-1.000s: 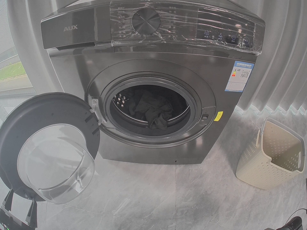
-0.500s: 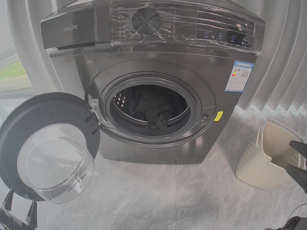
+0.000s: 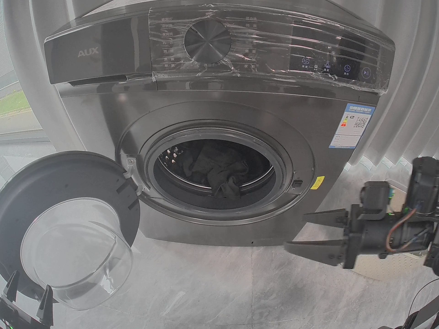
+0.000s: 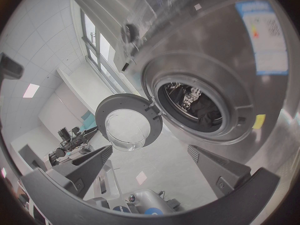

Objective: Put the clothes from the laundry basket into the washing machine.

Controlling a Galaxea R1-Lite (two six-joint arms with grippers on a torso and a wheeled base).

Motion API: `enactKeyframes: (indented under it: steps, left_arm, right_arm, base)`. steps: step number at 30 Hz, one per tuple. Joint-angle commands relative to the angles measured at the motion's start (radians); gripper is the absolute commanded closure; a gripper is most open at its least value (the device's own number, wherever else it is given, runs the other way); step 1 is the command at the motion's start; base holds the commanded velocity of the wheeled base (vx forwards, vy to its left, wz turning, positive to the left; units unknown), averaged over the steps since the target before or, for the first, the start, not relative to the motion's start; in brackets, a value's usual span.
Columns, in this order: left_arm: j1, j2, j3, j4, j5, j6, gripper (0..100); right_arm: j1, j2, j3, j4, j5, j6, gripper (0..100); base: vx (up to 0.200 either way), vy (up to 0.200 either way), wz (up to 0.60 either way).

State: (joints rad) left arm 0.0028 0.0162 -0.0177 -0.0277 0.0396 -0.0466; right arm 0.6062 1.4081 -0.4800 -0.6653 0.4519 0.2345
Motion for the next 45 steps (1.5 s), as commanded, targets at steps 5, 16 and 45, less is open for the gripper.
enactKeyframes:
  steps: [5,16,45]
  left_arm:
    - [0.000,-0.012,0.016,-0.001,0.000,0.001,0]
    - [0.002,-0.010,0.016,0.000,0.000,0.001,0]
    - [0.002,-0.010,0.016,-0.001,0.002,0.002,0]
  right_arm:
    - [0.124,0.500,-0.189,-0.231,-0.055,0.089,0]
    - [0.106,0.686,-0.404,-0.238,-0.220,0.088,0]
    - [0.093,0.901,-0.546,-0.307,-0.475,0.025,0]
  base:
    - [0.000,0.000,0.00]
    - [0.055,0.000,0.00]
    - [0.000,0.000,0.00]
